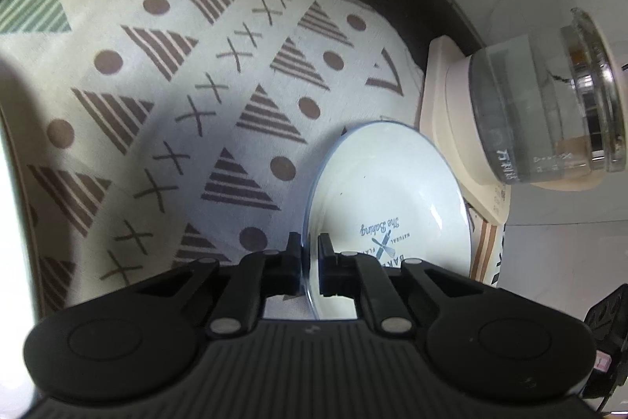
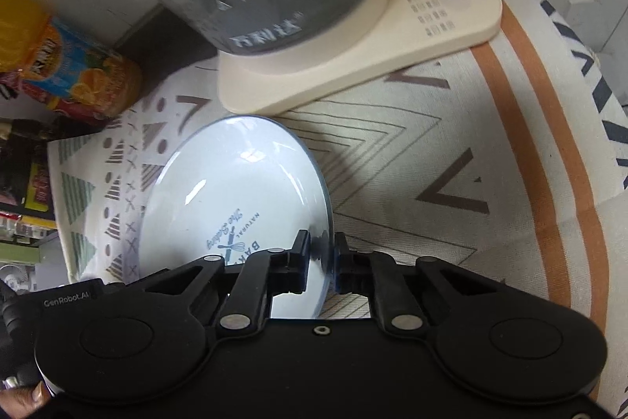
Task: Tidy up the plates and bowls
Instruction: 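Lift the 'BAKERY' plate and carry it toward the plate stack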
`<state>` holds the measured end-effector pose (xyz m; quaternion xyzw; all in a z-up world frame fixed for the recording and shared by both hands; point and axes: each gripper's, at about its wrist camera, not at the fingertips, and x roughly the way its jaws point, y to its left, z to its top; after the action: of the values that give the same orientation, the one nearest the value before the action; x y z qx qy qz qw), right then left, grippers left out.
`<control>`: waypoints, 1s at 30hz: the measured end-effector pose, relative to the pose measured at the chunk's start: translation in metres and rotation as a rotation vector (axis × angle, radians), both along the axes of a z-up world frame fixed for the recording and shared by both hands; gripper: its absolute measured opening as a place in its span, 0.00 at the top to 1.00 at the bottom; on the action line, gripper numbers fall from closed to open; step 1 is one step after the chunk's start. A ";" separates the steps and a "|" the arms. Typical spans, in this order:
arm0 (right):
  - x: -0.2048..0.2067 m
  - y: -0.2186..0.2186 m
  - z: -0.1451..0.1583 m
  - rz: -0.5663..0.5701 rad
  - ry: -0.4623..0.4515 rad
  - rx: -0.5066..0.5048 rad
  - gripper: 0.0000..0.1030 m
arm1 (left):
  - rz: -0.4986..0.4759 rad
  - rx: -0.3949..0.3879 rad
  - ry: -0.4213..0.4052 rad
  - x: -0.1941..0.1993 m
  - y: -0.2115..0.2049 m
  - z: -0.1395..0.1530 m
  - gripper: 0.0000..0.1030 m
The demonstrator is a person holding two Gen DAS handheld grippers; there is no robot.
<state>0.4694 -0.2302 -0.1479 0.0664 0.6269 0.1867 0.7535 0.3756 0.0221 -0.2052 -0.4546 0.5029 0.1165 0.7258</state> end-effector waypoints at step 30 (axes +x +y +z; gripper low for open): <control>-0.071 0.113 0.042 0.075 -0.087 0.127 0.93 | 0.052 0.107 -0.083 -0.090 0.105 0.068 0.94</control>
<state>0.3988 -0.1172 -0.1062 0.0824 0.5823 0.2570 0.7668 0.2854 0.1272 -0.1371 -0.4325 0.4535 0.1429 0.7660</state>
